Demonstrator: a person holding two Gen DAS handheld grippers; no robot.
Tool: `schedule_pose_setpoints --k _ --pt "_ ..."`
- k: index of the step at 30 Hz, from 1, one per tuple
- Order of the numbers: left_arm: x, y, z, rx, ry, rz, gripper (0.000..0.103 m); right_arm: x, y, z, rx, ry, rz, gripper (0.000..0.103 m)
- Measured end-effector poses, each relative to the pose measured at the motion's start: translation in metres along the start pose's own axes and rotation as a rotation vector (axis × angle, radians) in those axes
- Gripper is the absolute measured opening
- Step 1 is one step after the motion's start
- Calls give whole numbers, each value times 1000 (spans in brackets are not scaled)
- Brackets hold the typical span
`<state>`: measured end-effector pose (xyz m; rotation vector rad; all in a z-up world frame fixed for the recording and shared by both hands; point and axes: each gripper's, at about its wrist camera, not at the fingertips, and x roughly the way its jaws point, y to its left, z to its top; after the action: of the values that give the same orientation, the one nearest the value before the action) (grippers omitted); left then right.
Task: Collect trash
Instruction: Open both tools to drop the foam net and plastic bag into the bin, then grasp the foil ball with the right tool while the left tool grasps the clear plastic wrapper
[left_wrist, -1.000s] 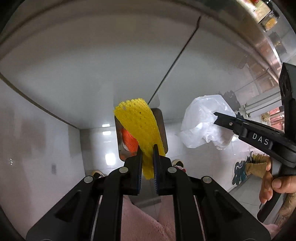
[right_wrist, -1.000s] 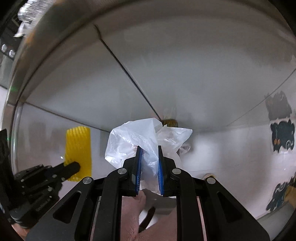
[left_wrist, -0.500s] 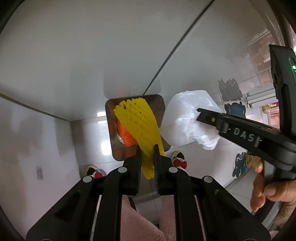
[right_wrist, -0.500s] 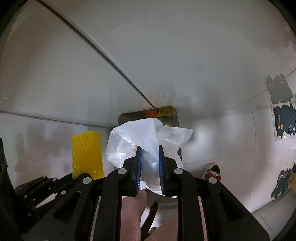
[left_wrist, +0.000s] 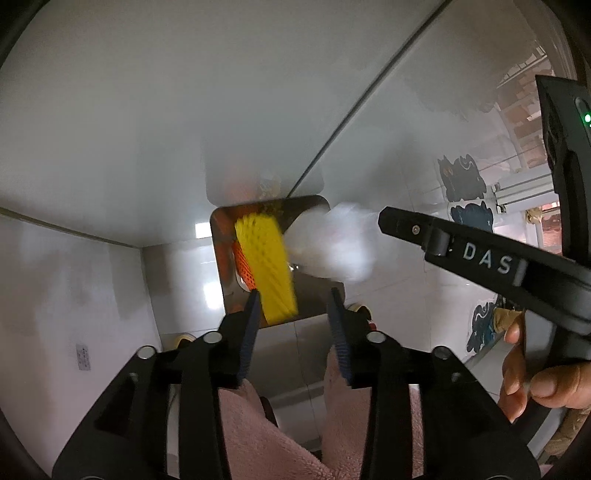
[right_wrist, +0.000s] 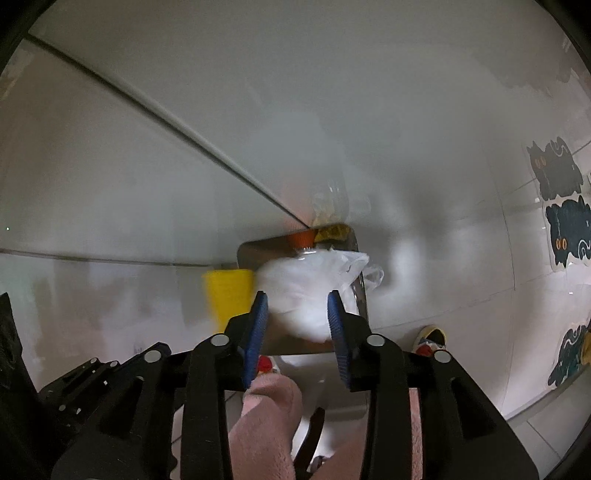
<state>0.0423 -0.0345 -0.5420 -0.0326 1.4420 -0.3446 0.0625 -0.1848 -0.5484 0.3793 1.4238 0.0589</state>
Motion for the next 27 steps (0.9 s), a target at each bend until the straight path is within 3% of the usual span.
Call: schedule_pose_setpoints --k 4,7,9,18,27 --pt "-10 -1 2 3 -27 27 60 -13 0 1 -5 -34 -11 70" --pt "-26 1 0 7 -58 59 82 -29 0 0 -18 -69 -22 89" --pt "-40 3 -1 14 -83 76 92 -41 0 -1 -37 -86 -33 96" --pt "-120 10 -9 19 -176 101 95 -121 6 -8 -124 -192 -12 99" --pt "-214 9 2 -18 -320 131 95 -216 37 -11 -254 -381 -8 99"
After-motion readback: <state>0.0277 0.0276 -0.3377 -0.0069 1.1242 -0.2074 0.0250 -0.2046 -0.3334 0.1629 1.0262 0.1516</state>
